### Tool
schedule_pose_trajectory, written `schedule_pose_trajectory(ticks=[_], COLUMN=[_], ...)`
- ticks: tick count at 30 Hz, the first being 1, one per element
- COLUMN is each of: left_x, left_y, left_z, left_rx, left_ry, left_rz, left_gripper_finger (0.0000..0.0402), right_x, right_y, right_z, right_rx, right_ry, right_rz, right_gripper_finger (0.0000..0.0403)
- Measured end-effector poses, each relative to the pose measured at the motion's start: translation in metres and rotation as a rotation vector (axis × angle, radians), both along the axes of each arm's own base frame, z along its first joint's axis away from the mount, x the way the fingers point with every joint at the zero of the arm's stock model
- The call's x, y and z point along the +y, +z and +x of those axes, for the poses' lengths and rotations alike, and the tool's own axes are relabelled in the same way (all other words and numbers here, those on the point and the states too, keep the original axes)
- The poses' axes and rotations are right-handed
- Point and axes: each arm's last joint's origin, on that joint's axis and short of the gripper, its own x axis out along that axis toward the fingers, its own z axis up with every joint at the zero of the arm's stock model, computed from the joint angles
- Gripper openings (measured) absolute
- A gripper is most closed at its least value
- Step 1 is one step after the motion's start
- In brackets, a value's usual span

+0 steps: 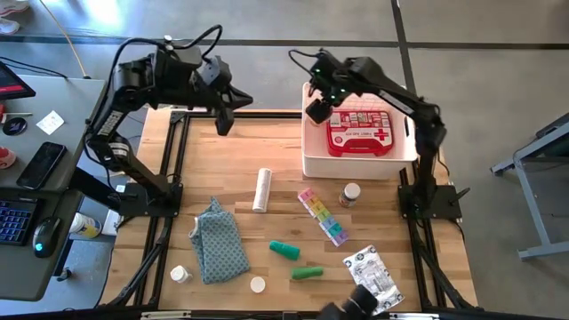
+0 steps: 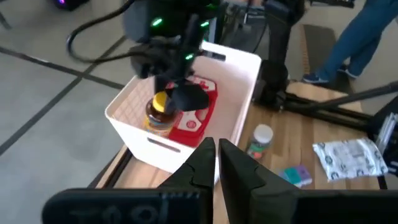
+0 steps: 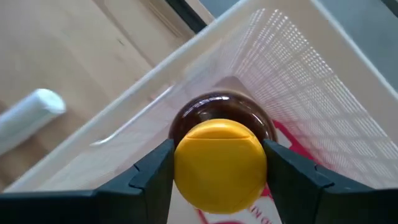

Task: Pick & place medical supplies in basket/bin
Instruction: Put the yellow pill bottle into the white bin, then adjust the red first aid kit in the white bin

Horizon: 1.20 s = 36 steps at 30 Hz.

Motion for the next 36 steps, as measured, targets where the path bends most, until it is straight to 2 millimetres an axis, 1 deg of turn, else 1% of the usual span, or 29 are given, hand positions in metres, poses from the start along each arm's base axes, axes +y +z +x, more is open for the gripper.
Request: schedule_pose_trajectory(ticks=[4, 7, 10, 13, 16, 20, 30, 36], left_x=[-0.001, -0.003, -0.005, -0.006, -0.006, -0.007, -0.007, -0.006], left_y=[-0.004, -0.007, -0.011, -0.012, -0.011, -0.010, -0.008, -0.008], left_z=[-0.002, -0.006, -0.013, -0.016, -0.016, -0.021, -0.019, -0.019], left_rx=[0.042, 0.088, 0.135, 0.160, 0.149, 0.140, 0.125, 0.121], left_ry=[-0.007, -0.010, -0.008, -0.003, 0.004, 0.006, 0.004, 0.004], left_rz=[-0.013, -0.035, -0.051, -0.066, -0.072, -0.072, -0.064, -0.063], left_gripper_finger=[0.0058, 0.0058, 0.0058, 0.0058, 0.0058, 0.0058, 0.0058, 0.0058], right_x=[-0.018, -0.030, -0.040, -0.047, -0.053, -0.058, -0.062, -0.059], right_y=[-0.027, -0.045, -0.060, -0.070, -0.075, -0.074, -0.074, -0.074], right_z=[0.014, 0.021, 0.025, 0.027, 0.029, 0.028, 0.024, 0.022], right_rx=[0.037, 0.077, 0.098, 0.112, 0.107, 0.096, 0.121, 0.132], right_ry=[-0.010, -0.030, -0.046, -0.060, -0.070, -0.084, -0.088, -0.077], right_rz=[0.019, 0.024, 0.038, 0.042, 0.033, 0.007, -0.020, 0.022], right_gripper_finger=[0.0206, 0.0206, 0.0206, 0.0206, 0.0207, 0.0208, 0.0258, 0.0267])
